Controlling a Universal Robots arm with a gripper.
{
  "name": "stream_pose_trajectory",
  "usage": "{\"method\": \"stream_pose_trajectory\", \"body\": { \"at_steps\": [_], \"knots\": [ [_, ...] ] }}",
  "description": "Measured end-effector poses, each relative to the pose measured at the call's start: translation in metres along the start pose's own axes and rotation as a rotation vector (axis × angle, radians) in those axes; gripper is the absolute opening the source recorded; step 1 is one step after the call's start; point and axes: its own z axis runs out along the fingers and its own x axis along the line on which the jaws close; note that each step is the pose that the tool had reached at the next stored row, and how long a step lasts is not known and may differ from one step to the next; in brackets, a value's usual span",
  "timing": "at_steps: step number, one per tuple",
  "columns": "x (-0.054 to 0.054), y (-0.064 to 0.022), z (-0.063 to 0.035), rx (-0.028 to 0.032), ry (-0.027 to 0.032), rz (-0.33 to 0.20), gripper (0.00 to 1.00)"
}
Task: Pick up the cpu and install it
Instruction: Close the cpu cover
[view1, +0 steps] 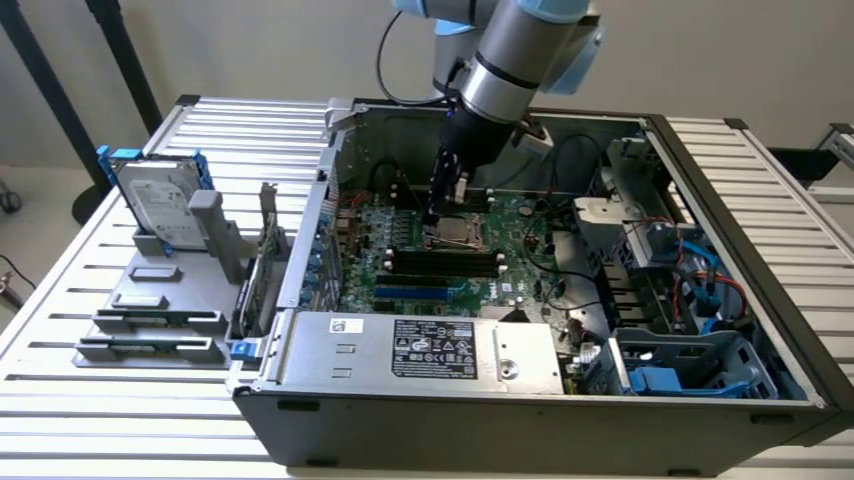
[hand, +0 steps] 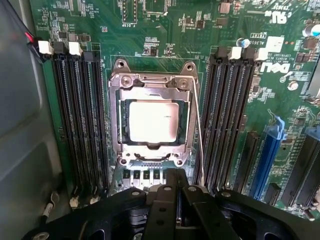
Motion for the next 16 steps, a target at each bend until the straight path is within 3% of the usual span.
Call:
{"method": "stream_pose_trajectory", "body": {
  "at_steps": [2, 6, 8, 13, 16],
  "knots": [
    [0.000, 0.0005, 0.0019, -0.0024, 0.0095, -0.003, 0.11],
    [0.000, 0.0015, 0.0053, -0.0073, 0.0369, -0.012, 0.11],
    [0.000, 0.0020, 0.0079, -0.0109, 0.0442, -0.014, 0.11],
    [0.001, 0.0030, 0.0153, -0.0192, 0.0561, -0.018, 0.11],
    [0.001, 0.0030, 0.0189, -0.0248, 0.0673, -0.021, 0.11]
  ]
}}
